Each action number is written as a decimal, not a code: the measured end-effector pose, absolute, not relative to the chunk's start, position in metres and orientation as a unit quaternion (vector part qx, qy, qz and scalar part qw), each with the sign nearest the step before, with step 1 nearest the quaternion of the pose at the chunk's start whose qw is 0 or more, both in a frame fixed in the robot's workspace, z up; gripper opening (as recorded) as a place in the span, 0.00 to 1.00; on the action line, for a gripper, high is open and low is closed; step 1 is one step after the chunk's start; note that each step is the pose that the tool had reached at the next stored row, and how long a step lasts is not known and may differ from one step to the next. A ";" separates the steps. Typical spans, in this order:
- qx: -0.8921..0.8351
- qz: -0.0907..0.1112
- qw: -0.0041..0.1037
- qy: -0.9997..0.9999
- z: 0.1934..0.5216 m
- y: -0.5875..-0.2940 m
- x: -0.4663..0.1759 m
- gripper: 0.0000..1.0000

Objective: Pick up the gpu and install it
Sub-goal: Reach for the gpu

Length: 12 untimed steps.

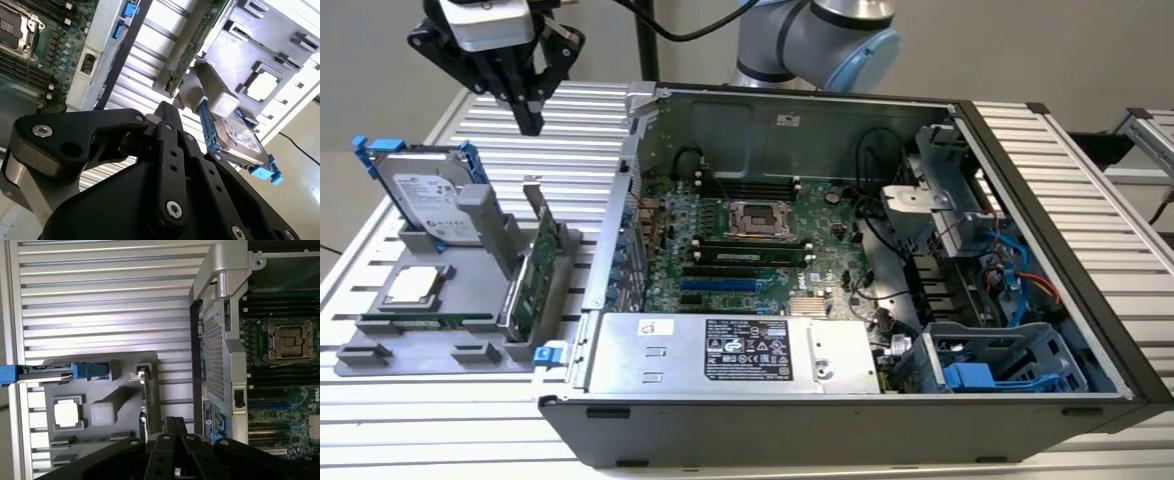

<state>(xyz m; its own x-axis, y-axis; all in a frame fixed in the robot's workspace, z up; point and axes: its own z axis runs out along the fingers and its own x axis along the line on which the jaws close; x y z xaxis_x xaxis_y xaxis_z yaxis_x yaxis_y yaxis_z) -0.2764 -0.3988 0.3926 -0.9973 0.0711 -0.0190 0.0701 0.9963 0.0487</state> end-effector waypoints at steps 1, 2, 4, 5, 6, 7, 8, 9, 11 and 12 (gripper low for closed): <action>0.035 0.024 0.010 0.999 0.393 -0.399 -0.278 0.00; 0.035 0.024 0.010 0.999 0.393 -0.399 -0.279 0.00; 0.035 0.024 0.010 0.999 0.393 -0.399 -0.282 0.00; 0.035 0.024 0.010 0.999 0.393 -0.399 -0.283 0.00; 0.035 0.024 0.010 0.999 0.393 -0.399 -0.285 0.00; 0.035 0.024 0.010 0.999 0.393 -0.399 -0.286 0.00; 0.035 0.024 0.010 0.999 0.393 -0.399 -0.287 0.00; 0.035 0.024 0.010 0.999 0.393 -0.399 -0.289 0.00; 0.035 0.024 0.010 0.999 0.393 -0.399 -0.292 0.00; 0.035 0.024 0.010 0.999 0.393 -0.399 -0.293 0.00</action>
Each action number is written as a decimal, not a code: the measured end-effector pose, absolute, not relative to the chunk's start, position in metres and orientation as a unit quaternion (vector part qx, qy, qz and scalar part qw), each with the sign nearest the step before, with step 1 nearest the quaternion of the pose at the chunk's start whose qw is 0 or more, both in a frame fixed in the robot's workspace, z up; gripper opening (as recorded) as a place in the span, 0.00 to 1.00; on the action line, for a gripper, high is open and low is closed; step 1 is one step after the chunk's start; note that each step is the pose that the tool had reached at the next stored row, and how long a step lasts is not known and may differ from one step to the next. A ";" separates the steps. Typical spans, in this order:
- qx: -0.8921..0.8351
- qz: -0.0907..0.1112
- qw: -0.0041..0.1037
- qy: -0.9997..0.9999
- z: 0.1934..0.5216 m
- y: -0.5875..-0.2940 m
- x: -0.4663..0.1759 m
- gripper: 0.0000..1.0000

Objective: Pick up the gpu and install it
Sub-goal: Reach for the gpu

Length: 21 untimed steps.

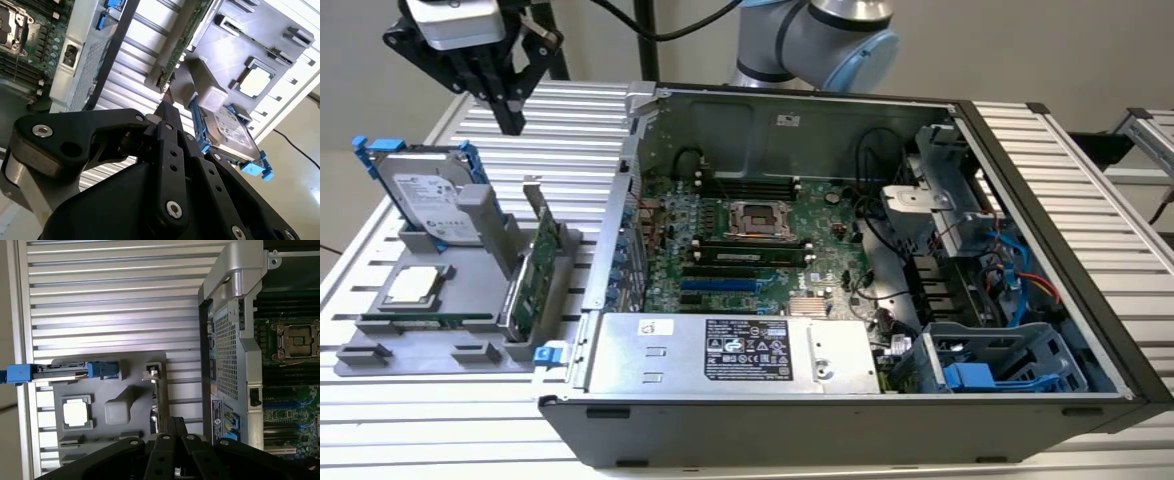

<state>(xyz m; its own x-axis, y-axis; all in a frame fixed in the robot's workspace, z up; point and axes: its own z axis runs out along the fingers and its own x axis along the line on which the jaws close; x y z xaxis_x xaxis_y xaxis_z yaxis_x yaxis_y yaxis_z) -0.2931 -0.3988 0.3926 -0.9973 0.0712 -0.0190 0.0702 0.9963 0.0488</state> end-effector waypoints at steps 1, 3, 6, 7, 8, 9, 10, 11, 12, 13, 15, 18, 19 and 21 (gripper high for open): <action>0.035 0.024 0.010 0.999 0.393 -0.399 -0.295 0.00; 0.035 0.024 0.010 0.999 0.393 -0.399 -0.298 0.00; 0.035 0.024 0.010 0.999 0.393 -0.399 -0.302 0.00; 0.035 0.024 0.010 0.999 0.393 -0.399 -0.303 0.00; 0.035 0.024 0.010 0.999 0.393 -0.399 -0.304 0.00; 0.035 0.024 0.010 0.999 0.393 -0.399 -0.306 0.00; 0.035 0.024 0.010 0.999 0.393 -0.399 -0.307 0.00; 0.035 0.024 0.010 0.999 0.393 -0.399 -0.309 0.00; 0.035 0.024 0.010 0.999 0.393 -0.399 -0.310 0.00; 0.035 0.024 0.010 0.999 0.393 -0.399 -0.311 0.00; 0.035 0.024 0.010 0.999 0.393 -0.399 -0.313 0.00; 0.035 0.024 0.010 0.999 0.393 -0.399 -0.314 0.00; 0.035 0.024 0.010 0.999 0.393 -0.399 -0.314 0.00; 0.035 0.024 0.010 0.999 0.393 -0.399 -0.314 0.00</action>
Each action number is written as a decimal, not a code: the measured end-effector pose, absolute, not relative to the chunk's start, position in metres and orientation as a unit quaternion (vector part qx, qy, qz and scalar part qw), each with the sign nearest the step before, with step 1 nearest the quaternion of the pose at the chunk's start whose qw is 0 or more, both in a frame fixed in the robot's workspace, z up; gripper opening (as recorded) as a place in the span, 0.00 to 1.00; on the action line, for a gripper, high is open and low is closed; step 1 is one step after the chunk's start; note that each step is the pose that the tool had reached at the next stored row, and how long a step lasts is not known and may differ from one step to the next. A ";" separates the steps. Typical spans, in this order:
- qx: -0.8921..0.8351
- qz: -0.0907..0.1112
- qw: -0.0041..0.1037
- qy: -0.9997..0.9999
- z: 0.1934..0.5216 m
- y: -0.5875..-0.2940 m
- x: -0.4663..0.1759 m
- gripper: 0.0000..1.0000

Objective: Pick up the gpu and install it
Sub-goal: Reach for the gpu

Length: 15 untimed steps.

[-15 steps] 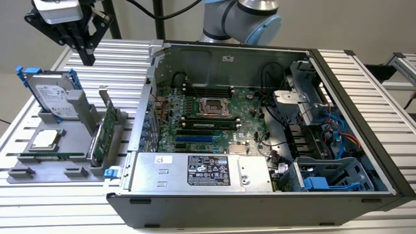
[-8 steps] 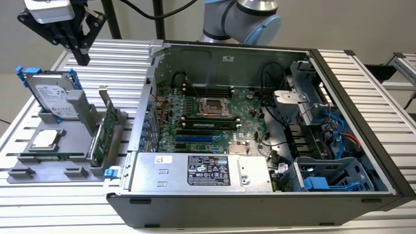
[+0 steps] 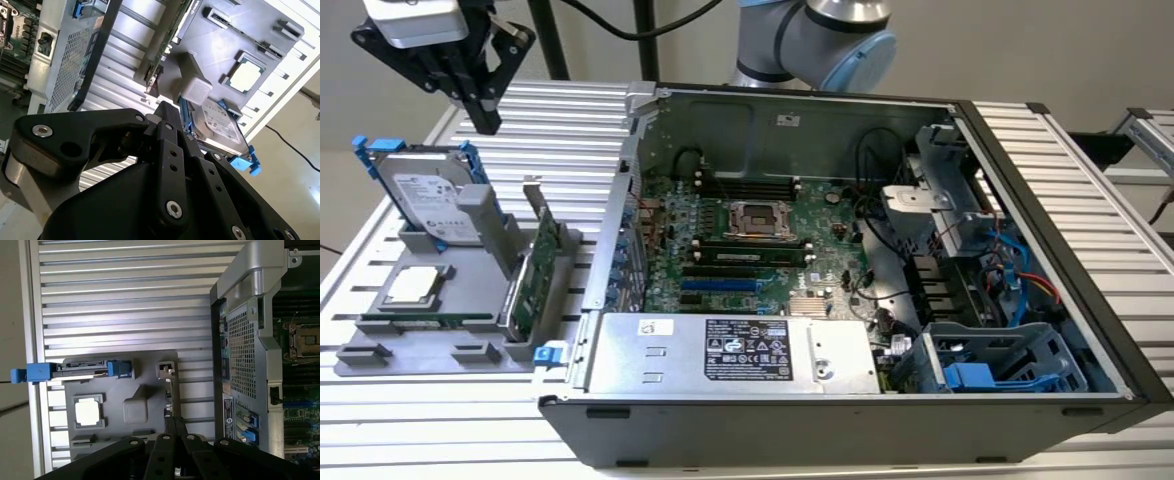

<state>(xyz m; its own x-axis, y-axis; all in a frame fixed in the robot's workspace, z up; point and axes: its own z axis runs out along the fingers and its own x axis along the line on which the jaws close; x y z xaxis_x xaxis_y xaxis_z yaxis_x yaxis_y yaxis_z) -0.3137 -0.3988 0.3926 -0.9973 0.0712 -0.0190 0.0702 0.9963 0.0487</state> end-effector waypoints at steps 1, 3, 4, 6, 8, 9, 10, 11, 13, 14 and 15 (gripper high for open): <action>0.035 0.024 0.010 0.999 0.393 -0.399 -0.314 0.00; 0.035 0.024 0.010 0.999 0.393 -0.400 -0.314 0.00; 0.035 0.024 0.010 0.999 0.393 -0.400 -0.314 0.00; 0.035 0.024 0.010 0.999 0.393 -0.401 -0.314 0.00; 0.035 0.024 0.010 0.999 0.393 -0.402 -0.314 0.00; 0.035 0.024 0.010 0.999 0.393 -0.402 -0.314 0.00; 0.035 0.024 0.010 0.999 0.393 -0.403 -0.314 0.00; 0.035 0.024 0.010 0.999 0.393 -0.403 -0.314 0.00; 0.035 0.024 0.010 0.999 0.393 -0.404 -0.314 0.00; 0.035 0.024 0.010 0.999 0.393 -0.404 -0.314 0.00; 0.035 0.024 0.010 0.999 0.393 -0.405 -0.314 0.00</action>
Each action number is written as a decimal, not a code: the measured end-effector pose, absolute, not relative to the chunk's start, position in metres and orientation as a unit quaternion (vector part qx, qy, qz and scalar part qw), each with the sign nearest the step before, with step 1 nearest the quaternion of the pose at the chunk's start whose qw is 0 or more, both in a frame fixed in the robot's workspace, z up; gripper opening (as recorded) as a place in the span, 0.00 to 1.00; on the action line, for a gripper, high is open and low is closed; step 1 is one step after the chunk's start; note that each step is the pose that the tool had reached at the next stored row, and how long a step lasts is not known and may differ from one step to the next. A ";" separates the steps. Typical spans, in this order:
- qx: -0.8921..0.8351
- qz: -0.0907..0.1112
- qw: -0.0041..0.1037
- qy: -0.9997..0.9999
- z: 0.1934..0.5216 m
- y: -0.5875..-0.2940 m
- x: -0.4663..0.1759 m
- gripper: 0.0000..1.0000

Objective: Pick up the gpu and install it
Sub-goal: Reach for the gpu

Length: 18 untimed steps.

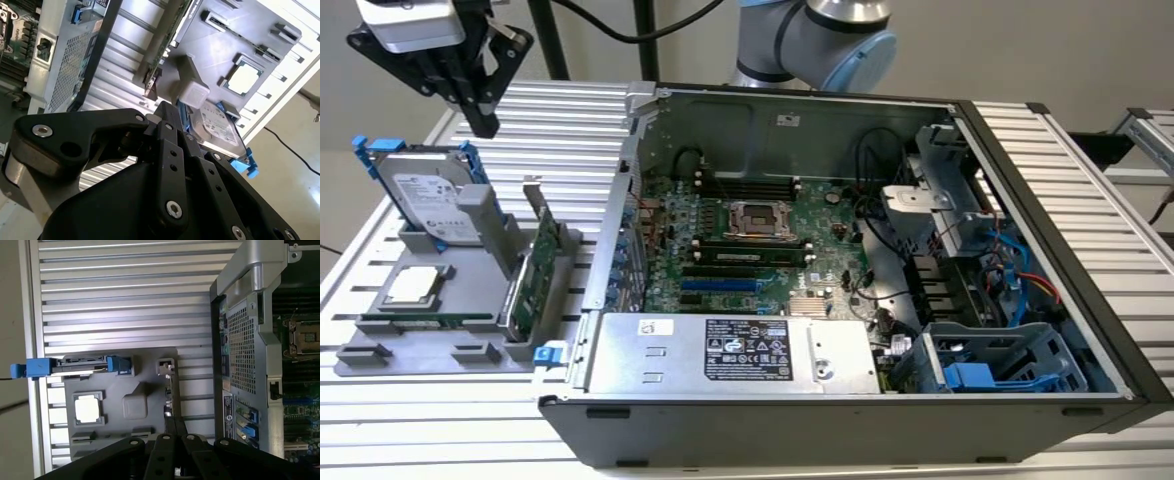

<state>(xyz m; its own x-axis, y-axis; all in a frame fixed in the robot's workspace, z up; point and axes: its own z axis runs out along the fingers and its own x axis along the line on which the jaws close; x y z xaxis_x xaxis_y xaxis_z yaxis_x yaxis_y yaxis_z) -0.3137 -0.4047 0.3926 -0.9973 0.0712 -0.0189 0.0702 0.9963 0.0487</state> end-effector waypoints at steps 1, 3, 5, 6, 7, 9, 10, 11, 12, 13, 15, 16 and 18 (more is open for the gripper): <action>0.035 0.024 0.010 0.999 0.393 -0.405 -0.314 0.00; 0.035 0.024 0.010 0.999 0.393 -0.406 -0.314 0.00; 0.035 0.024 0.010 0.999 0.393 -0.407 -0.314 0.00; 0.035 0.024 0.010 0.999 0.393 -0.407 -0.314 0.00; 0.035 0.024 0.010 0.999 0.393 -0.408 -0.314 0.00; 0.035 0.024 0.010 0.999 0.393 -0.408 -0.314 0.00; 0.035 0.024 0.010 0.999 0.393 -0.409 -0.314 0.00; 0.035 0.024 0.010 0.999 0.393 -0.409 -0.314 0.00; 0.035 0.024 0.010 0.999 0.393 -0.409 -0.314 0.00; 0.035 0.024 0.010 0.999 0.393 -0.410 -0.314 0.00; 0.035 0.024 0.010 0.999 0.393 -0.410 -0.314 0.00; 0.035 0.024 0.010 0.999 0.393 -0.411 -0.314 0.00; 0.035 0.024 0.010 0.999 0.393 -0.411 -0.314 0.00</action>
